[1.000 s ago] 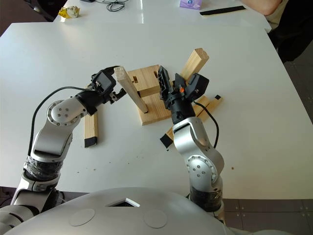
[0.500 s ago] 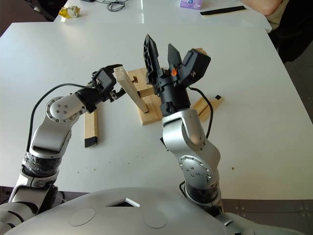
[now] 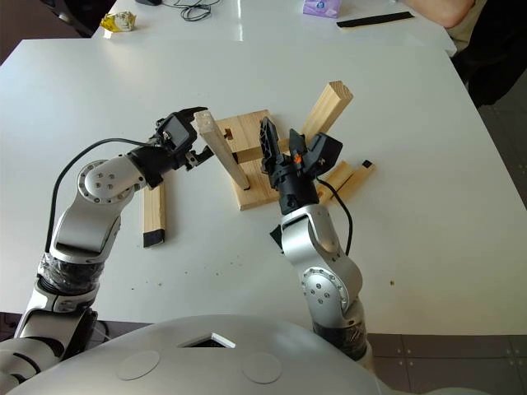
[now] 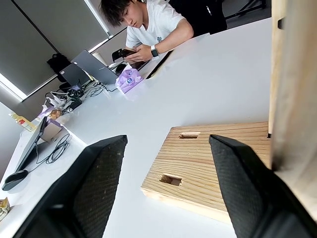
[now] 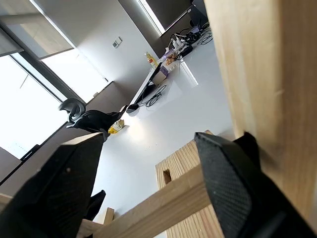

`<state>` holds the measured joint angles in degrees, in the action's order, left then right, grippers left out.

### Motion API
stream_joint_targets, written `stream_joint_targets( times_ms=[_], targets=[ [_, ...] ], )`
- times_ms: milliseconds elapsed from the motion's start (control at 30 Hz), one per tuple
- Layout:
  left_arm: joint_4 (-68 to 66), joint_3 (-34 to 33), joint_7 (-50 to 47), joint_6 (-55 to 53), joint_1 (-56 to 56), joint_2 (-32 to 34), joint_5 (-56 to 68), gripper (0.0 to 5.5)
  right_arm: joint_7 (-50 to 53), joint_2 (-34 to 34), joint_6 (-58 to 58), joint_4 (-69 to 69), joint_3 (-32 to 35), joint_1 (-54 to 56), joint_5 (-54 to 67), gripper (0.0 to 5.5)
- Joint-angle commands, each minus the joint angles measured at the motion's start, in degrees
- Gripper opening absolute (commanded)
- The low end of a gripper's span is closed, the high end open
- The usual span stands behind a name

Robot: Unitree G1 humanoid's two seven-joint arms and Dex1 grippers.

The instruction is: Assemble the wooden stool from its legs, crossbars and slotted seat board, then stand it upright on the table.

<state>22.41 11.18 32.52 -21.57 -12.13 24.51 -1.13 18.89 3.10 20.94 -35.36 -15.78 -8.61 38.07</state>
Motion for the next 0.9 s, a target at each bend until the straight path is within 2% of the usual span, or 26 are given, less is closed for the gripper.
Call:
stream_joint_targets(
  times_ms=[33,167,300,367,467,533,600,767,900],
  targets=[
    [0.1,0.4,-0.2,-0.1,-0.1,0.0,-0.1,3.08,1.6,2.9,2.4,-1.8,-0.2,1.8,-0.7,3.4],
    [0.9,0.1,-1.6,-0.3,0.9,-0.5,-0.5,3.08,2.0,2.6,4.9,-10.5,-0.5,9.5,1.0,3.4],
    [1.5,-0.9,-3.8,-0.8,1.7,-1.0,-0.9,3.08,4.8,-0.4,7.9,-18.9,6.0,19.0,9.3,3.4],
    [1.9,-2.0,-4.8,-0.8,2.1,-0.7,-1.0,3.08,5.1,-8.2,8.2,-22.4,15.3,20.9,16.7,3.4],
    [2.0,-5.1,-5.3,-0.4,3.5,1.5,-1.4,3.08,1.8,-25.5,10.3,-20.0,35.4,18.6,23.9,3.4],
    [0.8,-7.5,-6.1,0.7,4.7,3.6,-2.7,3.08,-4.8,-33.7,12.1,-13.5,45.4,12.3,20.4,3.4],
    [-2.0,-9.8,-8.3,2.1,5.6,5.9,-5.5,3.08,-11.2,-38.3,11.8,-6.6,49.8,6.3,13.7,3.4],
    [-5.9,-14.2,-12.3,5.8,9.7,10.5,-10.8,3.08,-23.9,-44.7,-1.1,12.8,45.8,-1.6,-8.5,3.4],
    [-4.5,-12.4,-10.6,6.4,10.3,9.2,-9.6,3.08,-28.2,-43.7,-10.0,23.7,37.0,4.7,-19.4,3.4]
  ],
)
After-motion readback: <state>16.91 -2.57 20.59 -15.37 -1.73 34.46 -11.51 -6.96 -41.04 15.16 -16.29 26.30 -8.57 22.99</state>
